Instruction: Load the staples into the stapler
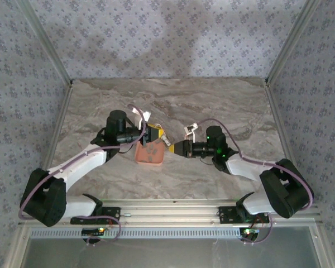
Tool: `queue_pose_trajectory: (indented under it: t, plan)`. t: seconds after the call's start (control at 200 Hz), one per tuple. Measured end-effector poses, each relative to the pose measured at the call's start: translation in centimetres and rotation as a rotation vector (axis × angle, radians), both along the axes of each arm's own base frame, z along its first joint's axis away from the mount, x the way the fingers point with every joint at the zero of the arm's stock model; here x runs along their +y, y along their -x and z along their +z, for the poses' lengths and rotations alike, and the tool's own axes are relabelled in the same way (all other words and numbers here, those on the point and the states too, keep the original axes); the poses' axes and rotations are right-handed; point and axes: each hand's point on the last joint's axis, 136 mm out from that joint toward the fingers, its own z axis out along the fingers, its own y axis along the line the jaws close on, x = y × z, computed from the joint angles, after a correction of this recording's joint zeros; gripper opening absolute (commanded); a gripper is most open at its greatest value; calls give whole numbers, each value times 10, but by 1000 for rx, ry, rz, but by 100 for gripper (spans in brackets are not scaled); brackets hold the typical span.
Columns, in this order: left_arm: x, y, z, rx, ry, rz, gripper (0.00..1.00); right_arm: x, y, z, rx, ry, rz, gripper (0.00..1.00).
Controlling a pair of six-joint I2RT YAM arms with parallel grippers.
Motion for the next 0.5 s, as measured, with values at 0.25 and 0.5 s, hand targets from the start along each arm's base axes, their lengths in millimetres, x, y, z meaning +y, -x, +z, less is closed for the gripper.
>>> queue_pose_trajectory:
  t: [0.25, 0.5]
  plan:
    - [9, -5, -5, 33, -78, 65, 8, -15, -3, 16, -142, 122, -58, 57]
    - [11, -6, -7, 47, -157, 103, 8, -40, -9, 32, -327, 309, -143, 60]
